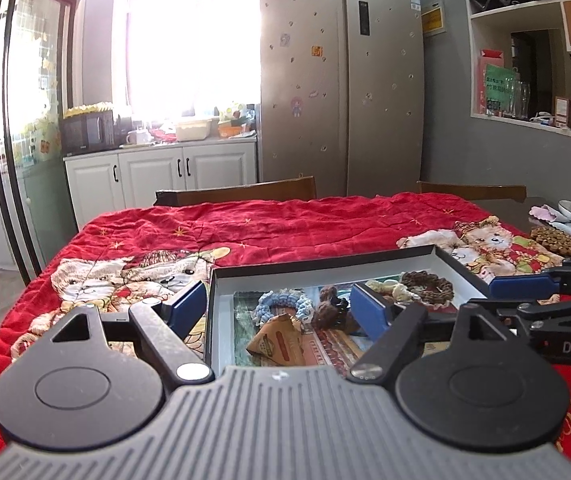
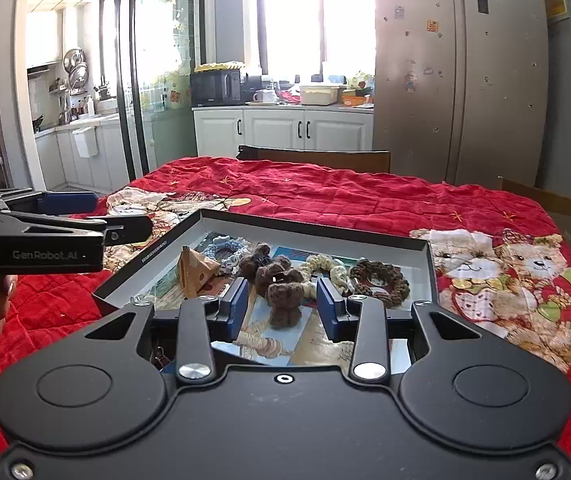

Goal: Organize objects
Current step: 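Lift both grippers out of the tray and move toward the remaining items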

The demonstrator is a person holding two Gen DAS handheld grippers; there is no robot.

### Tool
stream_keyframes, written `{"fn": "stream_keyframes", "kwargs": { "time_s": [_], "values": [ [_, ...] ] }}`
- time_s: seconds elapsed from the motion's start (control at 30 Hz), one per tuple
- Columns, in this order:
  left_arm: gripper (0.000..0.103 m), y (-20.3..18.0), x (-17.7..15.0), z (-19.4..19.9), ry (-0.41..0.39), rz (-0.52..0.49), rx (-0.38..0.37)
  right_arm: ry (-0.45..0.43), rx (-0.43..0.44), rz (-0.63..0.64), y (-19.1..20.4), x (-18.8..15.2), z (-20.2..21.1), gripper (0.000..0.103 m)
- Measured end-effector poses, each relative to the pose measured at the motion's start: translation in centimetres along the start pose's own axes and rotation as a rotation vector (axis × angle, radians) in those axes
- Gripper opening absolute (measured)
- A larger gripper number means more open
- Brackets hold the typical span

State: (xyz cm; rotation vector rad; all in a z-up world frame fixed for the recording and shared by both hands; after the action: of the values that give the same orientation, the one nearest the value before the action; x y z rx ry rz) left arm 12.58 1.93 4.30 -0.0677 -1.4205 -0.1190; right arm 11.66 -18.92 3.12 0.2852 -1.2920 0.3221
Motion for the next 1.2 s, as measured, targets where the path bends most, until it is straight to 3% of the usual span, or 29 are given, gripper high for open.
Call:
{"fn": "stream_keyframes", "kwargs": {
  "time_s": [0.63,1.2],
  "values": [
    [0.091,-1.6,0.1,5.0,-0.037,-0.055,-0.043,0.028,-0.035,-0.008,0.5,-1.9,5.5,0.039],
    [0.091,-1.8,-4.5,5.5,0.066,-0.046,-0.061,0.082,-0.036,-0.013,1.8,-5.8,5.8,0.039]
  ]
}}
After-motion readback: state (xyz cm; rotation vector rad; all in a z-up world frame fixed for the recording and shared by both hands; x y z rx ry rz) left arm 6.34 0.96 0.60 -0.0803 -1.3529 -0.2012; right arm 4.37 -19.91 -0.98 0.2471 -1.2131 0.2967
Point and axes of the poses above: each gripper's, at about its wrist camera, not at the fingertips, and z roughly against the way its jaws point, y to its left, x to its top, the point moved 1 cm from there along -z, roughly the way its jaws point, and after that the axes turned 13 degrees about -y, right-handed, at the moved point
